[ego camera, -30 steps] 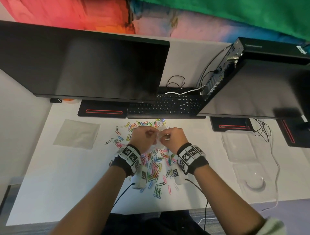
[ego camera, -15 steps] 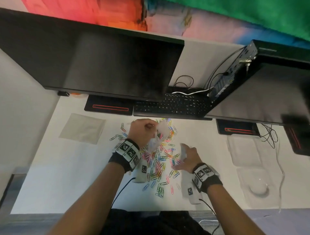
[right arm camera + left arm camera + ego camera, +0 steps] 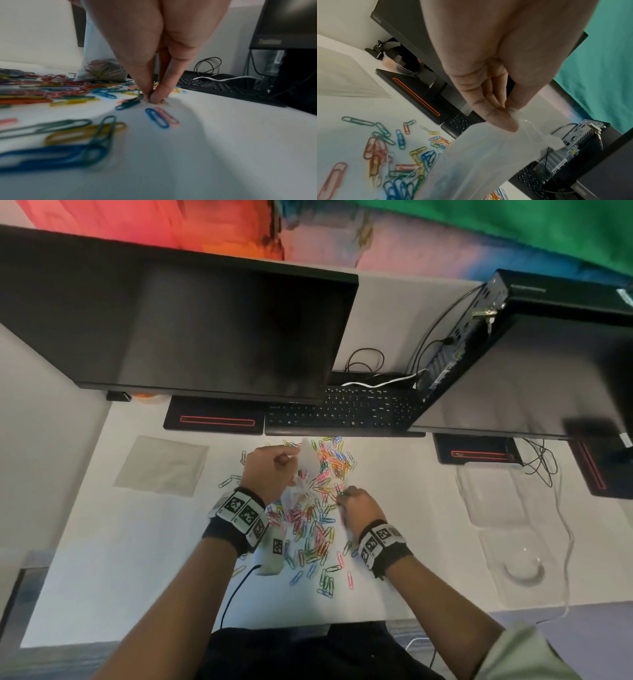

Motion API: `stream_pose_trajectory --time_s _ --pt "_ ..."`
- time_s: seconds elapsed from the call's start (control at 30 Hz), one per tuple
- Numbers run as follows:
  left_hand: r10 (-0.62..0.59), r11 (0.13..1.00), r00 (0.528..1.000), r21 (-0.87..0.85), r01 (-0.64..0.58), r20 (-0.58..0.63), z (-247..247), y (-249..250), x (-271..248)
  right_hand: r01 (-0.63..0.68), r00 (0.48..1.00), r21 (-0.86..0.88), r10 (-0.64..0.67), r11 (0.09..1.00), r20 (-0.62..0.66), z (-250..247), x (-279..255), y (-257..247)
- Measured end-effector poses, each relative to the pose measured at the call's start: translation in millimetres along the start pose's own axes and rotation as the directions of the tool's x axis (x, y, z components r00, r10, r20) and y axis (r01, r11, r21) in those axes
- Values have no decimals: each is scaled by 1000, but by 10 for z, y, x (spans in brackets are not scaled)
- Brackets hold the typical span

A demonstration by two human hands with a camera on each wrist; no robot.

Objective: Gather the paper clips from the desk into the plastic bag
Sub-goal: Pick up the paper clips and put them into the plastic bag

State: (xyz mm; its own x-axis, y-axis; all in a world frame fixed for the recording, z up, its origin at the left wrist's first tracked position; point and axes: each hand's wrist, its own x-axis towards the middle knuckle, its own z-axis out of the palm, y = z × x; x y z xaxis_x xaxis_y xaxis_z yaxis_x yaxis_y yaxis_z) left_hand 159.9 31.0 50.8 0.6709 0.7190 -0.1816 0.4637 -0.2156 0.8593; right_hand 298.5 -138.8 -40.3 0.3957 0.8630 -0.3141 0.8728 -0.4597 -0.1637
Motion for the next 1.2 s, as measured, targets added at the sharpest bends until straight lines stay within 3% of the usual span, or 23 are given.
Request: stream_pose_trajectory --time_s 0.1,0.2,0.23,0.3,0.37,0.47,0.53,0.6,0.67,0.87,0.97,1.03,1.1,1.2 --pt "42 998 999 49 -43 21 3 10 -26 -55 998 37 56 998 -8 -73 76 81" --pt "27 999 999 24 -28 37 19 2 -11 -265 959 321 283 909 -11 -155 145 196" --pt "22 1000 999 13 -23 41 28 -8 -2 -332 930 463 367 822 16 -189 155 237" --pt "16 1000 998 -1 -16 55 53 -18 4 -418 872 715 467 560 145 -288 116 310" --pt "9 1000 998 -9 -8 65 80 -15 6 -441 857 838 430 322 285 -431 59 377" --pt "-6 1000 996 -22 8 87 123 4 22 -300 913 949 315 92 258 -715 70 390" --pt "-18 999 993 -29 21 115 160 28 44 -182 944 977 260 -108 204 -922 109 284" --pt "-22 999 991 -21 25 133 212 61 68 -107 964 972 217 -212 153 -1061 140 108" --pt "-20 1000 991 -16 23 133 258 85 92 -85 973 984 201 -156 116 -1069 170 -82" --pt "-28 999 996 -15 30 87 250 59 112 -44 944 933 322 358 -79 -793 219 -403" --pt "-27 999 995 -14 29 92 208 52 105 43 946 738 210 673 -247 -814 195 -497" --pt "-39 999 994 -21 41 102 171 53 99 94 971 535 42 840 -236 -850 209 -504" --pt "-65 997 993 -42 69 94 128 50 94 103 988 422 -45 901 -146 -928 229 -472" --pt "-77 995 995 -58 80 61 41 43 88 93 993 560 -33 823 -117 -1119 235 -348"
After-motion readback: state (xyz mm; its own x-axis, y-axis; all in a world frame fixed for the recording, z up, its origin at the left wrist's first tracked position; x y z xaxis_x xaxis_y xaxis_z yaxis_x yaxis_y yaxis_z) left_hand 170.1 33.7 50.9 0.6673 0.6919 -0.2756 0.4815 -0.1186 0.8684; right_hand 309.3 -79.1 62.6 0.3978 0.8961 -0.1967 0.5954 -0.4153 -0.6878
